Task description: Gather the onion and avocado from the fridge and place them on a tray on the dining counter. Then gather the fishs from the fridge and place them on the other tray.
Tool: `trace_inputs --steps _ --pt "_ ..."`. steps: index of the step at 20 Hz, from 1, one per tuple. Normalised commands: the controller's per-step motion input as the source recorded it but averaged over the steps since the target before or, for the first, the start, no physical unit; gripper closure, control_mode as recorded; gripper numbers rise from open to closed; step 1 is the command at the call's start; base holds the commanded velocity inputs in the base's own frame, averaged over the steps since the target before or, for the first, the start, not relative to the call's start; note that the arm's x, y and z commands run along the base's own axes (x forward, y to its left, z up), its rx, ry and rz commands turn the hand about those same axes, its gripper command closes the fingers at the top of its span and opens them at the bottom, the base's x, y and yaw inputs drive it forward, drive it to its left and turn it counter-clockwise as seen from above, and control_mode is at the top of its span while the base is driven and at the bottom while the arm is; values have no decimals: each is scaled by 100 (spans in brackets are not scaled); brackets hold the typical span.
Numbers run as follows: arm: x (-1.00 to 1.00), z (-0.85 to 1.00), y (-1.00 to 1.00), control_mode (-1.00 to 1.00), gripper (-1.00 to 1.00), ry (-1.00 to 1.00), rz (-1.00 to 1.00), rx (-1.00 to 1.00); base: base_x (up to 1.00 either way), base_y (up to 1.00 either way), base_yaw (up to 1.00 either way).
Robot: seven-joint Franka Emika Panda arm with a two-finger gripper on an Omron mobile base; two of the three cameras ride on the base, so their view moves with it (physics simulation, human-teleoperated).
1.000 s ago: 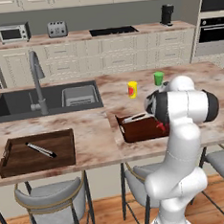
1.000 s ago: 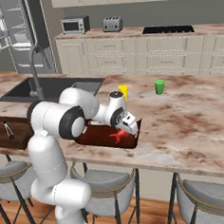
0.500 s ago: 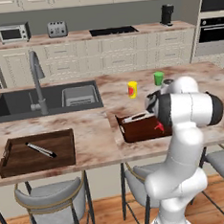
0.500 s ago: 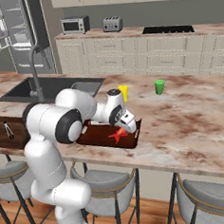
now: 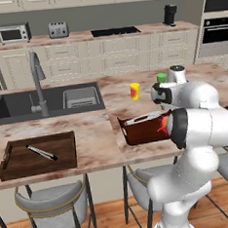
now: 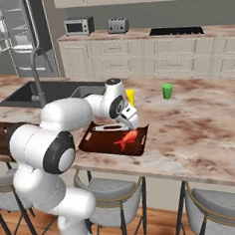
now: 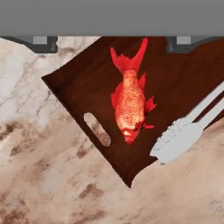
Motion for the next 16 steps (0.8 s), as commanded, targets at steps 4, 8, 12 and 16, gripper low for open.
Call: trace_inputs --steps 4,8,12,16 --pt "-61 72 28 -100 -100 0 0 0 0 0 0" --pt "-66 58 47 -100 -100 0 1 0 0 0 0" --pt "-74 46 53 -100 -100 0 3 0 0 0 0" --pt "-87 37 48 -100 -100 0 5 0 0 0 0"
